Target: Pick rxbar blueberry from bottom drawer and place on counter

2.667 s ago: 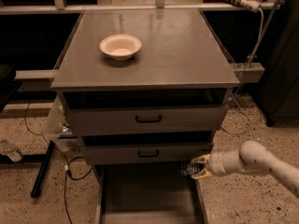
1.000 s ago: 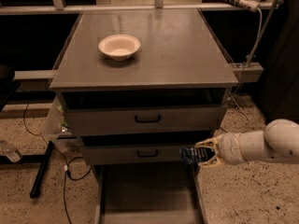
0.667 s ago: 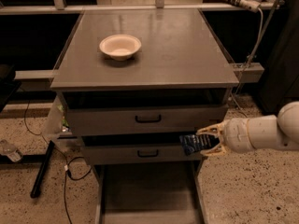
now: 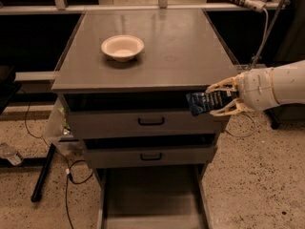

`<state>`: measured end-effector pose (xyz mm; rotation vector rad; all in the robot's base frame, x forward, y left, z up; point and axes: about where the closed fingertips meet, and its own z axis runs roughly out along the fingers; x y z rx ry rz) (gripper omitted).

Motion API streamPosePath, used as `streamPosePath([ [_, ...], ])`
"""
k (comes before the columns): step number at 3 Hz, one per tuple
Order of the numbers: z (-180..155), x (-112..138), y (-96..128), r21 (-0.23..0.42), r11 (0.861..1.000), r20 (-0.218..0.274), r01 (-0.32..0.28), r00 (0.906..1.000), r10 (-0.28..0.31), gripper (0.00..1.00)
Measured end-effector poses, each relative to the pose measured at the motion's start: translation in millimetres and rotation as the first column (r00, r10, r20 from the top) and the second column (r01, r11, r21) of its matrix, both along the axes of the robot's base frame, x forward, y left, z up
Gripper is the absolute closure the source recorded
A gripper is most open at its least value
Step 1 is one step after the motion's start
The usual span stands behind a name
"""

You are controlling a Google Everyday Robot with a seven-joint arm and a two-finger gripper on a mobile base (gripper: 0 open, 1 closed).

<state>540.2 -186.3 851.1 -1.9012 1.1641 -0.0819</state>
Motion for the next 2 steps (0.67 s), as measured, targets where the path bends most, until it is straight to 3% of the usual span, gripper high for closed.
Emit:
streamPosePath([
  [1,0.0,0.0,0.0,0.0,1.0,0.0,0.0,1.0,0.0,1.0],
  [2,6.8,16.5,-3.2,0.026,1.0,0.009,0.016,0.9998,-0.017,1.0],
])
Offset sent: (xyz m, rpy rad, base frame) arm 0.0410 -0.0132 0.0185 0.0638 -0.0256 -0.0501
